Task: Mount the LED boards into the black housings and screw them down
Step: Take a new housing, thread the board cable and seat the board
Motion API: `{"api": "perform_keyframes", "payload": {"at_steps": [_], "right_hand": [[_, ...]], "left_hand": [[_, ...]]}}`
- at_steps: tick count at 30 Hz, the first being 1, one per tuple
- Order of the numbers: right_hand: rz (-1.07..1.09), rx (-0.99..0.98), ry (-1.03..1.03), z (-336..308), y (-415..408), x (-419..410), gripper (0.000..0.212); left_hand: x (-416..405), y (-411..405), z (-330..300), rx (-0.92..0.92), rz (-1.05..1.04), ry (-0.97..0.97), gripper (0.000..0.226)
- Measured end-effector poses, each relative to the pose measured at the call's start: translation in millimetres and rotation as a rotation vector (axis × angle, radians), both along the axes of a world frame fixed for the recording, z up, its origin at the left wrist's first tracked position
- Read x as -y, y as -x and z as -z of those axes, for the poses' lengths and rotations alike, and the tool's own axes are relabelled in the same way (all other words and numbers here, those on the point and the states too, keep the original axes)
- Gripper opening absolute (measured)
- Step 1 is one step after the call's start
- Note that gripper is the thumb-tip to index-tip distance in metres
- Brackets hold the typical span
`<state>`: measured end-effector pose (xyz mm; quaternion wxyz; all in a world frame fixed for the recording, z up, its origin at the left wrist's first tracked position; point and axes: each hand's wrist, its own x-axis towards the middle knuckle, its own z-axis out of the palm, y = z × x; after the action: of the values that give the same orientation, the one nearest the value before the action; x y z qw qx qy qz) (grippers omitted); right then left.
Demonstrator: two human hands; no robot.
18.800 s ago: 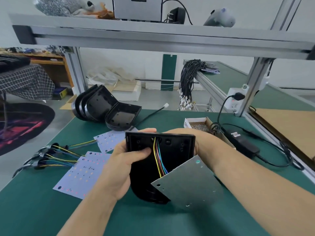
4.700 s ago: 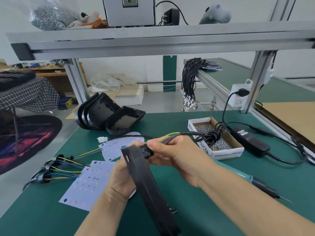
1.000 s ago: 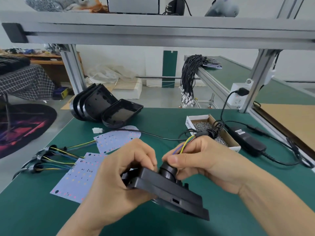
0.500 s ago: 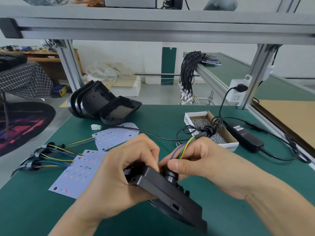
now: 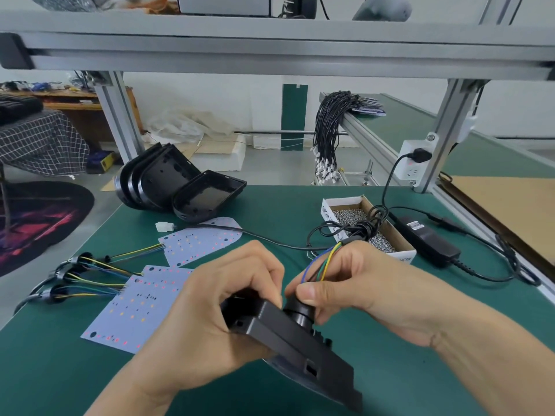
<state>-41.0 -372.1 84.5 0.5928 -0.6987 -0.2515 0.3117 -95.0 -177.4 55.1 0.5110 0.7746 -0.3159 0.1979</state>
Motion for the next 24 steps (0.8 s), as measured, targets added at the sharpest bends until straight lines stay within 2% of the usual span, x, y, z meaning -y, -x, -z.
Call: {"api": "perform_keyframes", "payload": {"at_steps": [4, 8, 10, 12, 15, 16, 18, 20, 21, 22, 24], "right_hand": [[-0.037, -0.006, -0.051, 3, 0, -2, 0.013], [0.043, 0.062, -0.107, 12, 8, -5, 0.013], [0.107, 0.153, -0.115, 14, 15, -10, 0.009], [0.166, 0.284, -0.068, 13, 17, -16, 0.014], [0.149, 0.393, 0.029, 8, 10, -26, 0.02], [0.125, 0.384, 0.042, 6, 6, -28, 0.024], [0.119, 0.24, -0.033, 4, -3, -28, 0.029], [0.057, 0.141, -0.121, 5, -8, -25, 0.025], [0.021, 0.169, -0.127, 8, -8, -27, 0.02], [0.03, 0.193, -0.132, 12, -9, -31, 0.022], [0.216, 0.206, -0.175, 22, -19, -43, 0.033]], "left_hand": [[-1, -1, 1, 0.006, -0.031, 0.022, 0.021], [-7, -2, 3, 0.022, -0.116, 0.061, 0.024], [-9, -3, 4, 0.017, -0.144, 0.105, 0.027], [-10, -3, 5, 0.006, -0.19, 0.127, 0.03], [-9, -4, 3, -0.056, -0.228, 0.166, 0.033], [-11, -7, 2, -0.093, -0.239, 0.21, 0.034], [-16, -14, 1, -0.194, -0.295, 0.326, 0.038], [-24, -23, 1, -0.289, -0.372, 0.447, 0.045], [-26, -25, 1, -0.326, -0.401, 0.489, 0.044], [-25, -28, 1, -0.361, -0.421, 0.526, 0.039], [-20, -34, -2, -0.455, -0.426, 0.618, 0.036]]}}
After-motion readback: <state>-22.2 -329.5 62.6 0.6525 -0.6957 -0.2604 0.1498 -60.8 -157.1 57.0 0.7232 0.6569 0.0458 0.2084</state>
